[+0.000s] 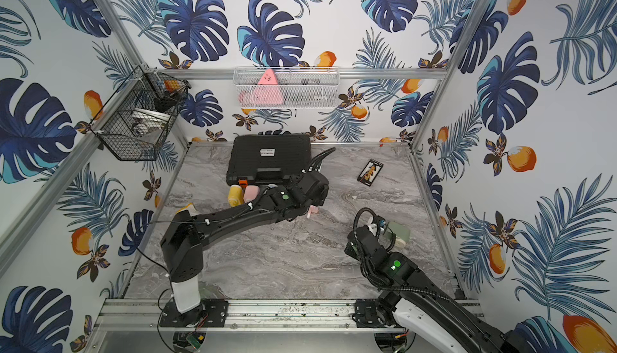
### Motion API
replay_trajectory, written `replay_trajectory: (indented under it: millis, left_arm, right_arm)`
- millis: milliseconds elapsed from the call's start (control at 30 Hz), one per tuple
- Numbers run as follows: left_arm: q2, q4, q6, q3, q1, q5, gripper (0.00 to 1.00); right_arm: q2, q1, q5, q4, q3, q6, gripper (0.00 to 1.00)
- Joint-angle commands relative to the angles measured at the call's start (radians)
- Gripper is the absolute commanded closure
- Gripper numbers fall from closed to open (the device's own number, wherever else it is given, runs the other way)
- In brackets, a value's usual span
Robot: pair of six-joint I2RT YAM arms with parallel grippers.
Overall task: Put the tray back into the pencil sharpener
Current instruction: Pick up the container from the center of the board.
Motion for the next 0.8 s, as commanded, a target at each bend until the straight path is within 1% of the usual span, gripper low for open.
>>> replay_trajectory:
  millis: [0,67,167,267,400,500,533,633,767]
  left_arm:
    - [-0.085,0.147,0.074,-0.09,-0.001,-0.066,0.15]
    - [-0.139,0.178,0.078,-0.15,0.001,-0.076,0.16]
    - [-0.222,0.215,0.078,-0.243,0.014,-0.049,0.17]
    - [-0.294,0.216,0.07,-0.309,0.034,-0.037,0.15]
    - [-0.373,0.187,0.06,-0.373,0.075,-0.001,0.1]
    - [-0.434,0.198,0.061,-0.432,0.108,0.064,0.08]
    - [-0.458,0.212,0.071,-0.457,0.119,0.1,0.07]
    - [-0.515,0.244,0.091,-0.509,0.125,0.15,0.02]
    - [-0.557,0.223,0.103,-0.497,0.124,0.179,0.01]
  right_arm:
    - [0.065,-0.001,0.069,-0.07,0.049,-0.001,0.66]
    - [0.113,-0.007,0.086,-0.086,0.078,-0.01,0.65]
    - [0.198,-0.03,0.111,-0.121,0.127,-0.022,0.65]
    - [0.273,-0.087,0.111,-0.141,0.174,-0.055,0.64]
    - [0.326,-0.186,0.047,-0.124,0.206,-0.111,0.63]
    - [0.363,-0.25,-0.049,-0.094,0.202,-0.117,0.62]
    - [0.375,-0.265,-0.083,-0.084,0.196,-0.116,0.61]
    - [0.407,-0.332,-0.14,-0.064,0.186,-0.128,0.54]
    - [0.458,-0.387,-0.185,-0.029,0.169,-0.163,0.41]
